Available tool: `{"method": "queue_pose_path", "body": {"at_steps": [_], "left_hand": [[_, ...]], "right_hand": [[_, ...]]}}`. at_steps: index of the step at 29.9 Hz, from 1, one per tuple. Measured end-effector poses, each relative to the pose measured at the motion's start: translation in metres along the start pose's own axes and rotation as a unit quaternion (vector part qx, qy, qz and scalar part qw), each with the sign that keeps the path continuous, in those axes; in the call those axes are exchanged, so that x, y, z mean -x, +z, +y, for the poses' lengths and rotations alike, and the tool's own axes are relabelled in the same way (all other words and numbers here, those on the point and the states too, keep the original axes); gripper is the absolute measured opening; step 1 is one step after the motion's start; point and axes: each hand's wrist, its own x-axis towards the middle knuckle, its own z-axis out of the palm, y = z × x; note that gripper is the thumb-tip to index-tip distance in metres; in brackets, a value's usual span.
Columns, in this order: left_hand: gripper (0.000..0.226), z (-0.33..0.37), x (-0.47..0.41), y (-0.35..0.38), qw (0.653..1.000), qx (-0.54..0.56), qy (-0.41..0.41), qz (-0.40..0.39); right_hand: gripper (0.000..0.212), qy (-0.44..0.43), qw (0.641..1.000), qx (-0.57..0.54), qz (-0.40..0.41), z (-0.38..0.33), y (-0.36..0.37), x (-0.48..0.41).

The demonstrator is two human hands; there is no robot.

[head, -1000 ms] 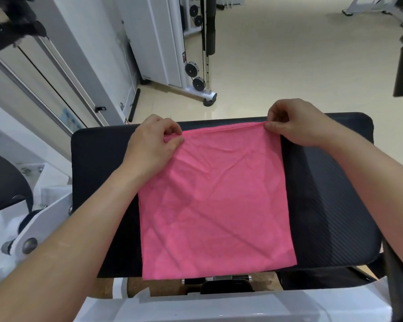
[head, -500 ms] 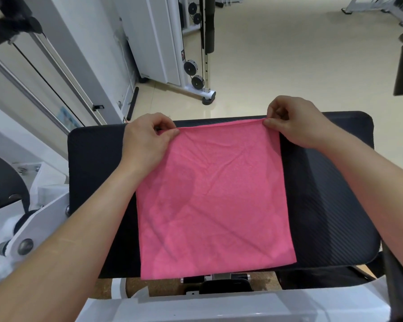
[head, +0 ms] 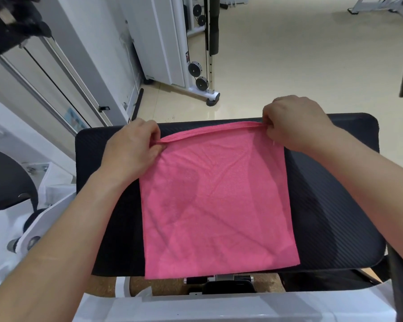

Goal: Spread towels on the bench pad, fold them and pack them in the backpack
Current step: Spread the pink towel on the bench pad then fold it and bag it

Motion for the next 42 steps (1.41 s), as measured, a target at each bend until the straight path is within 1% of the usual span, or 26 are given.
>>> {"method": "queue_pose_path", "body": {"at_steps": [1,2,3,4,5,6,7,8,10,12,13,15,16,17,19,21,24,27,29,31,34,37,38,39,40,42], "left_hand": [[0.017,-0.001,0.000,-0.003,1.000,0.002,-0.007,-0.016],[0.018,-0.003,-0.001,-0.005,0.999,0.024,-0.021,-0.035],[0.018,-0.005,-0.001,-0.009,0.995,0.064,-0.043,-0.059],[0.018,-0.007,-0.003,-0.013,0.988,0.112,-0.067,-0.086],[0.017,-0.010,-0.005,-0.017,0.977,0.157,-0.086,-0.113],[0.014,-0.014,-0.008,-0.020,0.966,0.192,-0.097,-0.140],[0.012,-0.017,-0.011,-0.023,0.958,0.214,-0.102,-0.161],[0.012,-0.020,-0.014,-0.024,0.953,0.225,-0.105,-0.173],[0.014,-0.024,-0.020,-0.025,0.949,0.241,-0.115,-0.168],[0.016,-0.027,-0.028,-0.022,0.953,0.244,-0.123,-0.132],[0.017,-0.026,-0.032,-0.020,0.962,0.221,-0.123,-0.103],[0.018,-0.021,-0.040,-0.014,0.983,0.141,-0.113,-0.030],[0.018,-0.017,-0.044,-0.011,0.989,0.110,-0.100,0.006],[0.016,-0.014,-0.046,-0.009,0.992,0.090,-0.084,0.037],[0.009,-0.008,-0.046,-0.008,0.991,0.078,-0.055,0.090],[0.005,-0.003,-0.032,-0.014,0.985,0.085,-0.030,0.144],[0.015,0.004,0.021,-0.021,0.976,0.101,-0.005,0.192],[0.021,0.010,0.092,-0.013,0.977,0.110,-0.022,0.182],[0.020,0.014,0.133,0.001,0.982,0.106,-0.038,0.154],[0.023,0.017,0.163,0.018,0.986,0.102,-0.073,0.112],[0.025,0.021,0.189,0.036,0.981,0.130,-0.138,0.037],[0.020,0.025,0.195,0.038,0.972,0.153,-0.180,-0.002],[0.019,0.026,0.194,0.037,0.963,0.178,-0.203,-0.013],[0.019,0.026,0.192,0.035,0.946,0.221,-0.236,-0.021],[0.018,0.026,0.191,0.033,0.920,0.276,-0.276,-0.027],[0.015,0.026,0.186,0.029,0.849,0.397,-0.347,-0.031]], "right_hand": [[0.016,0.017,0.999,-0.028,-0.006,-0.001,-0.002,-0.001],[0.015,0.047,0.994,-0.094,-0.011,-0.001,-0.005,-0.002],[0.014,0.089,0.976,-0.199,-0.024,0.001,-0.007,-0.002],[0.014,0.131,0.938,-0.317,-0.046,0.002,-0.010,-0.001],[0.016,0.172,0.889,-0.419,-0.073,0.002,-0.012,0.000],[0.018,0.200,0.844,-0.487,-0.101,0.003,-0.013,0.001],[0.021,0.214,0.818,-0.520,-0.120,0.004,-0.013,0.001],[0.023,0.220,0.808,-0.531,-0.129,0.004,-0.013,0.000],[0.022,0.219,0.810,-0.532,-0.114,0.003,-0.014,-0.003],[0.020,0.219,0.818,-0.527,-0.077,0.004,-0.014,-0.009],[0.020,0.212,0.835,-0.506,-0.053,0.005,-0.014,-0.011],[0.019,0.181,0.895,-0.409,0.003,0.004,-0.013,-0.017],[0.020,0.164,0.918,-0.359,0.031,0.002,-0.013,-0.019],[0.022,0.148,0.932,-0.325,0.058,-0.001,-0.013,-0.019],[0.023,0.121,0.940,-0.300,0.107,-0.003,-0.012,-0.015],[0.019,0.111,0.931,-0.315,0.146,-0.002,-0.012,0.002],[0.022,0.088,0.914,-0.357,0.174,-0.001,-0.010,0.056],[0.027,0.057,0.914,-0.358,0.183,-0.007,0.006,0.118],[0.029,0.052,0.918,-0.356,0.165,-0.012,0.024,0.148],[0.031,0.055,0.922,-0.354,0.146,-0.015,0.041,0.169],[0.031,0.061,0.928,-0.344,0.129,-0.018,0.061,0.186],[0.029,0.056,0.930,-0.343,0.123,-0.019,0.071,0.192],[0.029,0.053,0.931,-0.339,0.124,-0.019,0.073,0.193],[0.028,0.051,0.933,-0.334,0.124,-0.020,0.074,0.193],[0.028,0.050,0.934,-0.331,0.125,-0.021,0.074,0.193],[0.027,0.051,0.933,-0.334,0.121,-0.021,0.073,0.192]]}}
